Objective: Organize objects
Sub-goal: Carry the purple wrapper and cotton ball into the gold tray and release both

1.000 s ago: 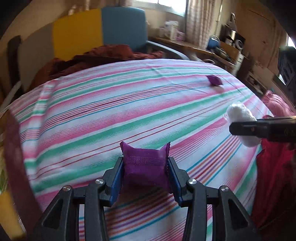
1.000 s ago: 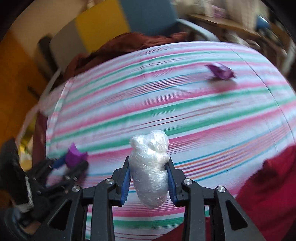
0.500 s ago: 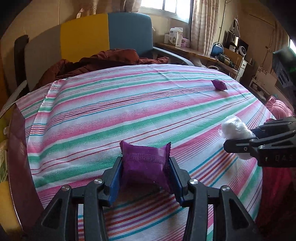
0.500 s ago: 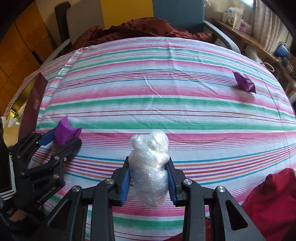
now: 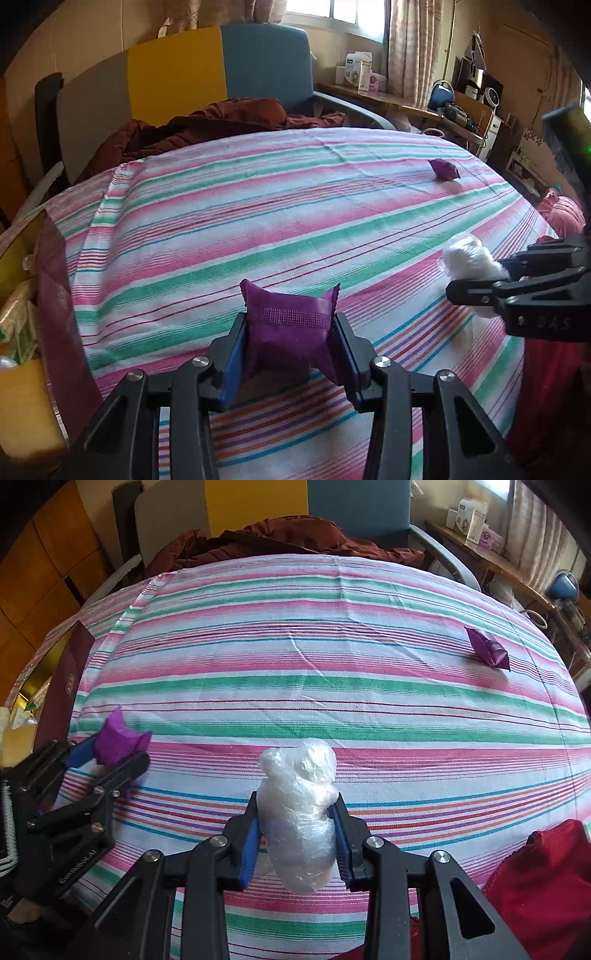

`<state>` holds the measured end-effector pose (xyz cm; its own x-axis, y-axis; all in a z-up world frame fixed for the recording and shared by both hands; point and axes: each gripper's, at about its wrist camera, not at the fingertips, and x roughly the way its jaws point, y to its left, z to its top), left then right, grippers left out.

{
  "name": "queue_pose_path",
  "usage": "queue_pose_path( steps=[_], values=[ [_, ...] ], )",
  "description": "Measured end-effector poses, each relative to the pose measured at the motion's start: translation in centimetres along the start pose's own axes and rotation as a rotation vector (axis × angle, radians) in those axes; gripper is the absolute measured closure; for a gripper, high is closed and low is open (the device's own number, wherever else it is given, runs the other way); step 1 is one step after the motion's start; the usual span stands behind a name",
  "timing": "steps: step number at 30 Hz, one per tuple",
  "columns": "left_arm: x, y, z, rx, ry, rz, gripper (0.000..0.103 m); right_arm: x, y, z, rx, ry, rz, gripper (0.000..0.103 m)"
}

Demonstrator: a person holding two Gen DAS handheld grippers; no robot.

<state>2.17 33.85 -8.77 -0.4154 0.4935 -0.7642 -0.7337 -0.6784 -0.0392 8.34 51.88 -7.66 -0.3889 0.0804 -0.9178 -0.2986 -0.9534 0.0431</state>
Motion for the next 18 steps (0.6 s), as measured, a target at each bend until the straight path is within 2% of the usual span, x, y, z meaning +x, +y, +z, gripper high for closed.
queue_pose_path(
  steps=[11,18],
  values=[
    [-5.3,0.1,1.0,0.015,-0.113,0.031,0.058,0.4,0.3,-0.1,-0.023,0.012,-0.018,0.067],
    [-7.7,0.9,1.2,-0.001,-0.153,0.049,0.058,0.7,0.7,-0.1,-0.039,0.02,-0.031,0.067]
  ],
)
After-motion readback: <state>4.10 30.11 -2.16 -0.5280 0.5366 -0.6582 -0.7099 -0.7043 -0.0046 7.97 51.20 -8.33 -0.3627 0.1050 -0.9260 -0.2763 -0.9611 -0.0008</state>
